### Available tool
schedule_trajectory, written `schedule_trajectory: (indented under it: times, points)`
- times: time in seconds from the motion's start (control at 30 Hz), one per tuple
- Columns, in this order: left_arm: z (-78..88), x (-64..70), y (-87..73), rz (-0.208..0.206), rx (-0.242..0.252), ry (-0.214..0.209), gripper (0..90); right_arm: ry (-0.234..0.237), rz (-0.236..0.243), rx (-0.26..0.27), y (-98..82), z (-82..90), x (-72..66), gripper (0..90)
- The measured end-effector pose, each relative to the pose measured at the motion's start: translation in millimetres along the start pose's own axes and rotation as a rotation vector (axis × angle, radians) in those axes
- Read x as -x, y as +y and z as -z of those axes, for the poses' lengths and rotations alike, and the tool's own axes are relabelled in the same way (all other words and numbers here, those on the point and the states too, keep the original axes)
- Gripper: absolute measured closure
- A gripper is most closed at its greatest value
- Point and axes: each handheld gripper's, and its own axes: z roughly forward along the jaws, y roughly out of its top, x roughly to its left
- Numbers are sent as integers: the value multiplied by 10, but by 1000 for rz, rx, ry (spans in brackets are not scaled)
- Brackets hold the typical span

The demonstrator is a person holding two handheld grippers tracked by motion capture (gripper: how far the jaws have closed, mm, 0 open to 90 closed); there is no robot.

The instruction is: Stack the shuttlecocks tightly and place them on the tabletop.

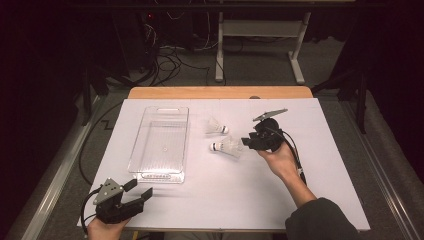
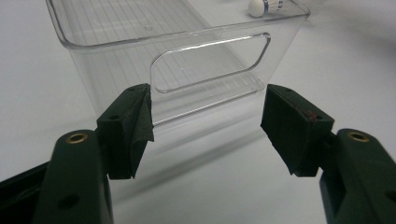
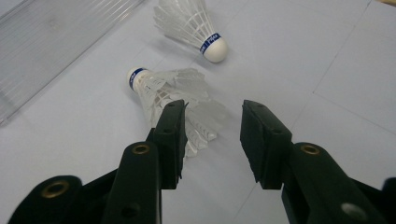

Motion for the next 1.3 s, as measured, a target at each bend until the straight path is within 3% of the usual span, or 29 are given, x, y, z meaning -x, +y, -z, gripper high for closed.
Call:
schedule_trajectory:
  times: [0.73, 1.3]
  points:
    - [-5, -64, 45, -24, 0, 2, 345, 11, -4, 18, 211, -99, -31, 613]
    - [-15, -49, 34, -28, -2, -3, 345, -13, -11, -16, 379, -257, -71, 610]
